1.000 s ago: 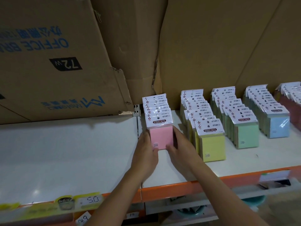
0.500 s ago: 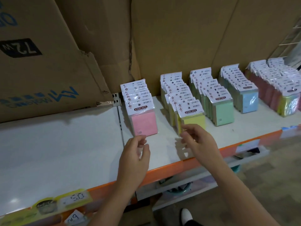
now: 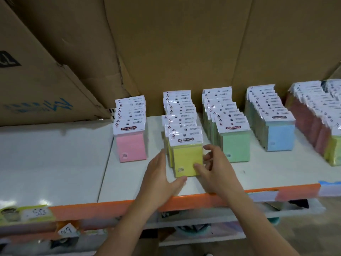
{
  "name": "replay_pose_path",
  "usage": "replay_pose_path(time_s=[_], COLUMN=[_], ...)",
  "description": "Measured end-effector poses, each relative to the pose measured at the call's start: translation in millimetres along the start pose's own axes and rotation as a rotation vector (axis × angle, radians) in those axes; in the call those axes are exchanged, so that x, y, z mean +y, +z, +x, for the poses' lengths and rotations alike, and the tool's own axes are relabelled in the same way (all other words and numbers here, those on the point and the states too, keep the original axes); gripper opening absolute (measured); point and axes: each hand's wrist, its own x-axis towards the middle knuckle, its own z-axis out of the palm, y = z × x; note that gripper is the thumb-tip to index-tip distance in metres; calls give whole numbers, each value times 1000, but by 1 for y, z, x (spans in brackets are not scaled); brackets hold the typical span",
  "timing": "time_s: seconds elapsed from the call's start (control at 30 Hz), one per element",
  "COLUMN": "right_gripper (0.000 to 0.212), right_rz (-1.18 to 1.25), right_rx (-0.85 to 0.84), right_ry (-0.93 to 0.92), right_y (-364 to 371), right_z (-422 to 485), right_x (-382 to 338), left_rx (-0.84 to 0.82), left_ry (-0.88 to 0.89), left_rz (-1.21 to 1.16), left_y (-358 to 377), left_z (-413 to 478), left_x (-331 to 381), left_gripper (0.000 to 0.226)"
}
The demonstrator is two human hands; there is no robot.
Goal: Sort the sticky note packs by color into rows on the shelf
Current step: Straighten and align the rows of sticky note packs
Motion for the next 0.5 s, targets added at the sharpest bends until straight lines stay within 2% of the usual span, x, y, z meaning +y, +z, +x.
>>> replay_pose_path(time_s=[0.1, 0.2, 0.37, 0.5], right_gripper=[63, 65, 69, 67], right_rz=[-116, -218, -225, -172], right_rx=[-89, -142, -103, -52], right_ry=[-108, -205, -187, -175], right_y=[-6, -4, 5, 2], right_z=[6, 6, 1, 3], right_x=[4, 3, -1, -4], left_rx=[40, 59, 4, 95], left_ry=[29, -13, -25, -79], left_rz=[-21, -25, -70, -293], left_y=[8, 16, 16, 11], left_z=[6, 7, 10, 20], left_x=[10, 17, 16, 20], left_gripper=[78, 80, 81, 69])
